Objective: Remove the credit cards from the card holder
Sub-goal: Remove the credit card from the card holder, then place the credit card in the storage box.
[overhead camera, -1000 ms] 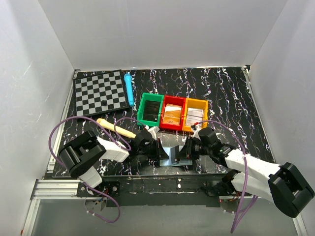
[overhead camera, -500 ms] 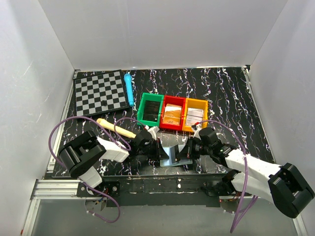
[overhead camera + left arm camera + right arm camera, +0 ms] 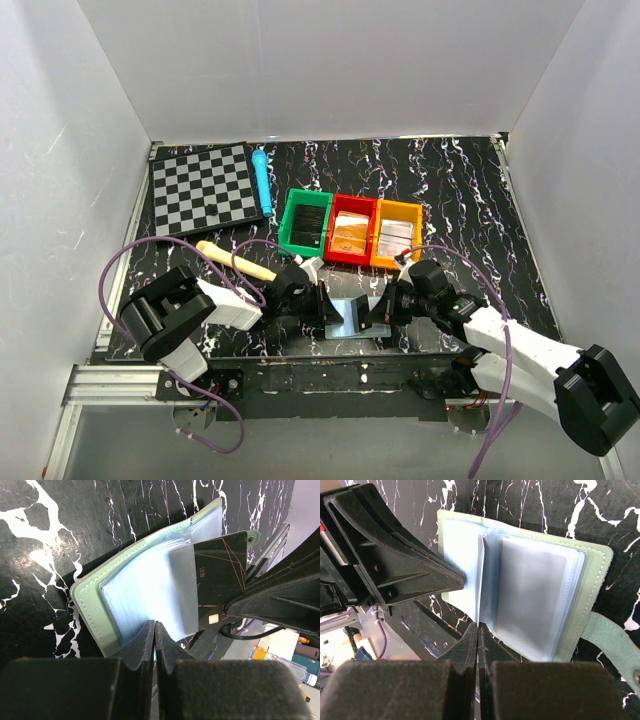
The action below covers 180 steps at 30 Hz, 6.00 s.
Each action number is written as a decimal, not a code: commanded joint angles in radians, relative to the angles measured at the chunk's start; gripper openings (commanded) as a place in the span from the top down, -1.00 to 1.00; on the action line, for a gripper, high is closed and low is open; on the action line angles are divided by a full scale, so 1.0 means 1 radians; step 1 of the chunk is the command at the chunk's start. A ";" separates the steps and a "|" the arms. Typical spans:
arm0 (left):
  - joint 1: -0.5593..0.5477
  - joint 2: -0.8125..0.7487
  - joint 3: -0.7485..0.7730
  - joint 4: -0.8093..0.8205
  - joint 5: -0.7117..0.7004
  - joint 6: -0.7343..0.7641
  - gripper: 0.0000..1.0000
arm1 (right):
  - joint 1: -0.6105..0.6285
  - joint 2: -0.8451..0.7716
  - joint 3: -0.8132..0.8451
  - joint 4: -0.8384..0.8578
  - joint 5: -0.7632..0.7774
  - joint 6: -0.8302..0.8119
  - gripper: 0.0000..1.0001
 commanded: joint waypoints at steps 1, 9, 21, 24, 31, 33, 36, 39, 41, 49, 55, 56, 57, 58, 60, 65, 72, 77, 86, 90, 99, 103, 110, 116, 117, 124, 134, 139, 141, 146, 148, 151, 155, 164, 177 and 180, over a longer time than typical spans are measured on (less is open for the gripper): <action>0.006 0.009 -0.045 -0.137 -0.066 0.035 1.00 | -0.005 -0.038 0.055 -0.068 0.005 -0.030 0.97; 0.006 -0.100 -0.028 -0.203 -0.105 0.070 0.99 | -0.007 -0.135 0.115 -0.214 0.023 -0.080 0.97; 0.007 -0.407 0.058 -0.359 -0.166 0.089 0.23 | -0.007 -0.207 0.288 -0.428 0.101 -0.214 0.97; 0.013 -0.517 0.088 -0.392 -0.186 0.122 0.16 | -0.007 -0.210 0.346 -0.474 0.109 -0.293 0.97; 0.030 -0.787 0.035 -0.292 -0.096 0.302 -0.60 | -0.004 -0.228 0.476 -0.487 -0.300 -0.425 0.97; 0.052 -0.850 0.023 -0.280 -0.027 0.346 -0.75 | 0.001 -0.202 0.512 -0.510 -0.385 -0.442 0.97; 0.067 -0.896 0.003 -0.211 0.122 0.389 -0.76 | 0.037 -0.182 0.529 -0.491 -0.446 -0.447 0.97; 0.069 -0.874 0.016 -0.204 0.177 0.414 -0.71 | 0.091 -0.143 0.553 -0.484 -0.471 -0.459 0.97; 0.070 -0.843 0.030 -0.192 0.212 0.417 -0.61 | 0.137 -0.113 0.572 -0.487 -0.457 -0.469 0.97; 0.070 -0.732 0.055 -0.108 0.430 0.412 -0.02 | 0.206 -0.064 0.593 -0.450 -0.425 -0.462 0.97; 0.070 -0.741 0.003 -0.024 0.519 0.356 0.16 | 0.208 -0.061 0.595 -0.447 -0.416 -0.466 0.97; 0.070 -0.746 -0.007 -0.002 0.529 0.343 0.23 | 0.206 -0.060 0.595 -0.447 -0.416 -0.466 0.97; 0.070 -0.748 -0.016 0.013 0.538 0.331 0.30 | 0.208 -0.058 0.595 -0.447 -0.416 -0.466 0.97; 0.070 -0.748 -0.020 0.019 0.542 0.326 0.44 | 0.206 -0.058 0.595 -0.447 -0.417 -0.469 0.97; 0.070 -0.746 -0.025 0.026 0.550 0.322 0.63 | 0.208 -0.060 0.595 -0.447 -0.416 -0.470 0.97; 0.070 -0.726 -0.031 0.053 0.581 0.302 0.78 | 0.208 -0.057 0.598 -0.448 -0.420 -0.472 0.97; 0.070 -0.715 -0.040 0.072 0.576 0.288 1.00 | 0.206 -0.064 0.599 -0.436 -0.411 -0.464 0.79; 0.070 -0.770 -0.073 0.104 0.466 0.251 1.00 | 0.200 -0.151 0.555 -0.364 -0.238 -0.406 0.22; 0.076 -0.867 -0.173 0.316 0.095 0.121 1.00 | 0.189 -0.429 0.259 0.016 0.041 -0.122 -0.29; 0.076 -0.875 -0.261 0.513 0.013 0.035 1.00 | 0.189 -0.488 0.193 0.111 0.075 -0.099 -0.29; 0.076 -0.884 -0.272 0.523 0.015 -0.010 1.00 | 0.189 -0.463 0.125 0.279 0.037 -0.039 -0.18; 0.076 -0.889 -0.283 0.523 0.021 -0.026 1.00 | 0.189 -0.452 0.122 0.312 0.029 -0.035 -0.14; 0.076 -0.886 -0.290 0.515 0.018 -0.036 1.00 | 0.189 -0.435 0.116 0.374 0.017 -0.015 -0.13; 0.076 -0.892 -0.307 0.507 -0.004 -0.042 1.00 | 0.189 -0.481 0.102 0.375 0.064 -0.013 -0.17; 0.076 -0.895 -0.310 0.506 -0.008 -0.040 1.00 | 0.189 -0.494 0.104 0.360 0.078 -0.018 -0.19; 0.076 -0.916 -0.312 0.487 -0.021 -0.039 1.00 | 0.189 -0.479 0.128 0.312 0.037 -0.028 -0.24; 0.075 -0.870 -0.292 0.523 0.006 -0.053 1.00 | 0.189 -0.334 0.159 0.404 -0.068 0.002 -0.15; 0.076 -0.861 -0.295 0.527 0.015 -0.057 1.00 | 0.189 -0.307 0.158 0.446 -0.095 0.018 0.10; 0.076 -0.855 -0.297 0.533 0.018 -0.062 1.00 | 0.189 -0.297 0.150 0.484 -0.107 0.028 0.31; 0.076 -0.852 -0.298 0.538 0.021 -0.065 1.00 | 0.189 -0.285 0.144 0.519 -0.137 0.042 0.73; 0.076 -0.853 -0.298 0.529 0.021 -0.065 0.96 | 0.192 -0.293 0.142 0.524 -0.140 0.041 0.95; 0.076 -0.875 -0.286 0.483 0.030 -0.053 0.13 | 0.189 -0.305 0.139 0.523 -0.147 0.036 0.97; 0.088 -0.993 -0.186 0.171 0.036 0.084 -0.25 | 0.189 -0.368 0.165 0.373 -0.133 -0.022 0.97; 0.167 -0.960 0.232 -0.437 0.319 0.508 -0.68 | 0.188 -0.409 0.305 -0.083 -0.287 -0.274 0.97; 0.165 -0.493 0.653 -0.856 0.877 0.794 -0.01 | 0.189 -0.394 0.309 -0.140 -0.336 -0.315 0.97; 0.152 -0.467 0.647 -0.882 0.875 0.819 0.00 | 0.189 -0.385 0.308 -0.128 -0.345 -0.309 0.97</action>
